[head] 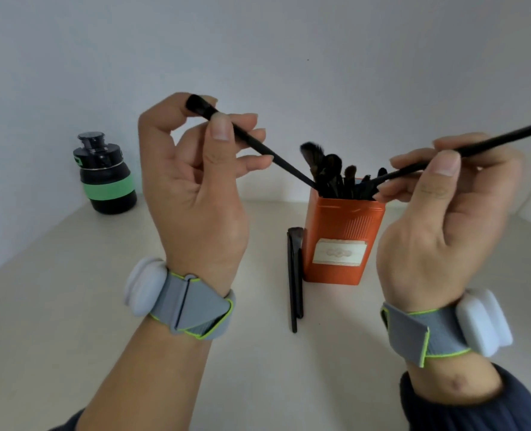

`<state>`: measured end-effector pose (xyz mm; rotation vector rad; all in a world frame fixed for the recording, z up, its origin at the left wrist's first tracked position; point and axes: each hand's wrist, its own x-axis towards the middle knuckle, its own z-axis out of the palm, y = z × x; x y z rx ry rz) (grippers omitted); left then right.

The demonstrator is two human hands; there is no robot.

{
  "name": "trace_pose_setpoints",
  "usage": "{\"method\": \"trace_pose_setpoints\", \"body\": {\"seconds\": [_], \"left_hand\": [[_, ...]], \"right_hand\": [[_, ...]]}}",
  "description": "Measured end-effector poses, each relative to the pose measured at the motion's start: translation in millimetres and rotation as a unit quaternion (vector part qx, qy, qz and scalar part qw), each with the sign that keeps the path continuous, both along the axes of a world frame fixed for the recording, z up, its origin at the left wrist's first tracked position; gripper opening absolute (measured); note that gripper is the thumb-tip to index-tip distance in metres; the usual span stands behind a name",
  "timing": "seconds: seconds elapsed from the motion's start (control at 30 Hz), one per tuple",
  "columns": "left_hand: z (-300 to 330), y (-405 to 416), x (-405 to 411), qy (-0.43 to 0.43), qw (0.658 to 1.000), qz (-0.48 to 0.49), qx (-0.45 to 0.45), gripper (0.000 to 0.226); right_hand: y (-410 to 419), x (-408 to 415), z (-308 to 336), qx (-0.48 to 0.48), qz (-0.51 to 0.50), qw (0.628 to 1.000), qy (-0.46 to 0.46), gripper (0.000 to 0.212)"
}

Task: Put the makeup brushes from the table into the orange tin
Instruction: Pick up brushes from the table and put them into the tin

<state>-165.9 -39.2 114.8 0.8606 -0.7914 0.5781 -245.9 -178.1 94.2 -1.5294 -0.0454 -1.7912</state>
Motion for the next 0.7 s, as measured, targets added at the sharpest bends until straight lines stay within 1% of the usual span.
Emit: {"method": "trace_pose_setpoints", "body": {"seconds": [0.2,0.33,0.43,0.57,0.7], "left_hand": [[-5,-8,1,0.009,0.999,-0.01,0.039,0.015],[-10,-16,1,0.019,0.998,-0.027,0.049,0.016],[-15,-24,1,0.032,0.997,-0.043,0.064,0.016],[-22,-32,4,0.042,0.994,-0.055,0.089,0.014],[-29,-41,5,0.056,0.99,-0.057,0.114,0.016]], "right_hand": [[-1,8,-7,0.011,-0.02,0.996,0.09,0.011],[-4,13,-13,0.002,-0.062,0.988,0.143,0.02],[-7,15,-17,-0.027,-0.09,0.982,0.165,0.025],[-10,20,-19,-0.059,-0.136,0.969,0.199,0.02],[-12,21,-21,-0.043,-0.115,0.965,0.234,0.016]]}}
